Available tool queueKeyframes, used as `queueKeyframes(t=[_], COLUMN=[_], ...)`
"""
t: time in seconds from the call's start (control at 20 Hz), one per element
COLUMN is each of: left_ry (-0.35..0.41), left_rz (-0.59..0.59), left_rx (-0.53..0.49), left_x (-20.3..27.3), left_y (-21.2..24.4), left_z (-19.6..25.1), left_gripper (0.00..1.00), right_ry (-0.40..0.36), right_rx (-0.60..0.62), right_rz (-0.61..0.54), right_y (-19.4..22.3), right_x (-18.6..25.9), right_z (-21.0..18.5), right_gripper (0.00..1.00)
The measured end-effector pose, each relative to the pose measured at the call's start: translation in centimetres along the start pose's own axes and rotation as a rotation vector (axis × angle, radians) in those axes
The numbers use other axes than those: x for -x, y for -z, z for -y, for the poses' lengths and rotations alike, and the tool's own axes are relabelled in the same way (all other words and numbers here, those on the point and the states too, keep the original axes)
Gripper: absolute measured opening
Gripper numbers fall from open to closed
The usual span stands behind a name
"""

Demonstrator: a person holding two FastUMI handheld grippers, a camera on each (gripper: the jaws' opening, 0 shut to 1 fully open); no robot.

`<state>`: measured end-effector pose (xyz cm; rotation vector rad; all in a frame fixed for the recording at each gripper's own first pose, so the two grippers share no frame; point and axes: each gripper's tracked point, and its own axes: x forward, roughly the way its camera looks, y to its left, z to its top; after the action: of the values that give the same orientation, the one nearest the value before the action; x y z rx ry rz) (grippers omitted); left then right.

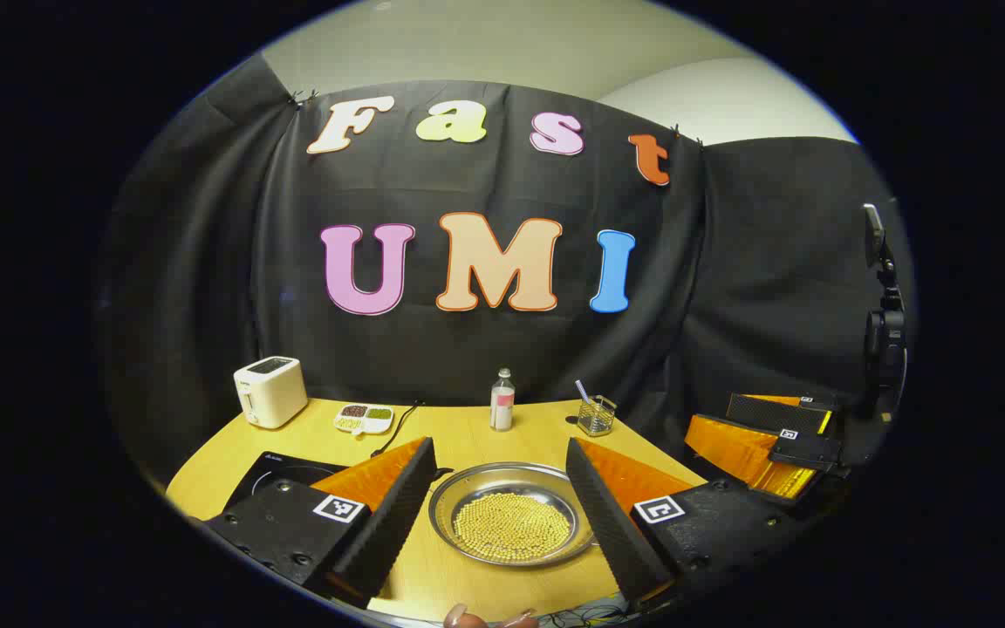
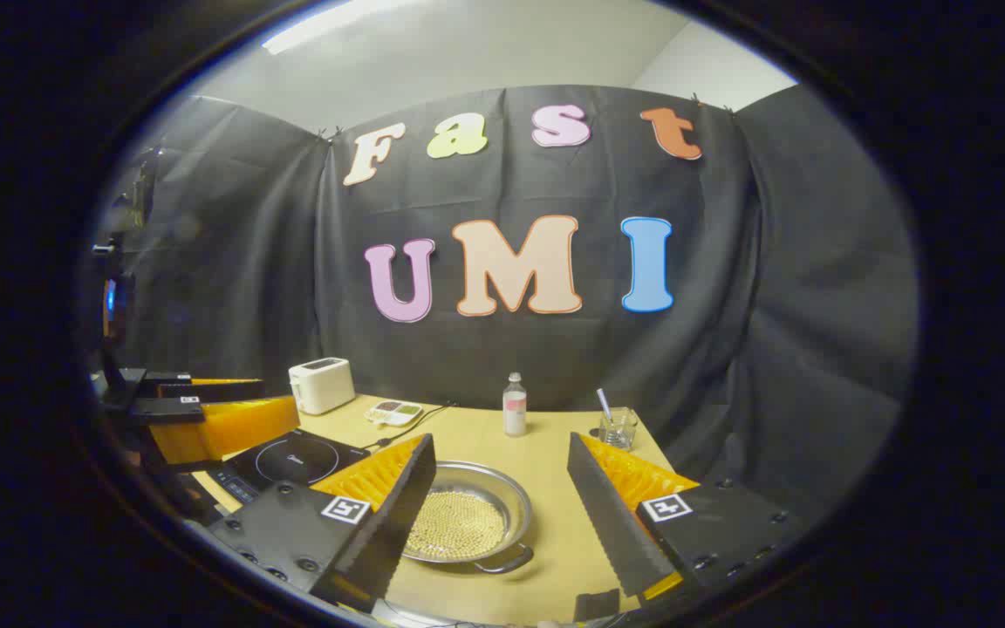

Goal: First push the handle of the pot to place it horizontally, then grasp the pot with both hands and set it on the induction cooktop.

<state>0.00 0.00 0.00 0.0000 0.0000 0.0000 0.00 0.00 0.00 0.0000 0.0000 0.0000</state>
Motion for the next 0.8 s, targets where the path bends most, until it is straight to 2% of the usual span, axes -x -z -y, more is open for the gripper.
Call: queueKeyframes(t=[0.8], left_ry=[-0.005], left_rz=[-0.004], left_rx=[-0.008], left_x=[-0.17], left_y=[0.04], left_z=[-0.43], left_gripper=[0.96], right_ry=[-0.013], right_rx=[0.021], right_rz=[0.0], right_y=[-0.16], right_x=[-0.3], right_z=[-0.52], right_gripper=[0.94])
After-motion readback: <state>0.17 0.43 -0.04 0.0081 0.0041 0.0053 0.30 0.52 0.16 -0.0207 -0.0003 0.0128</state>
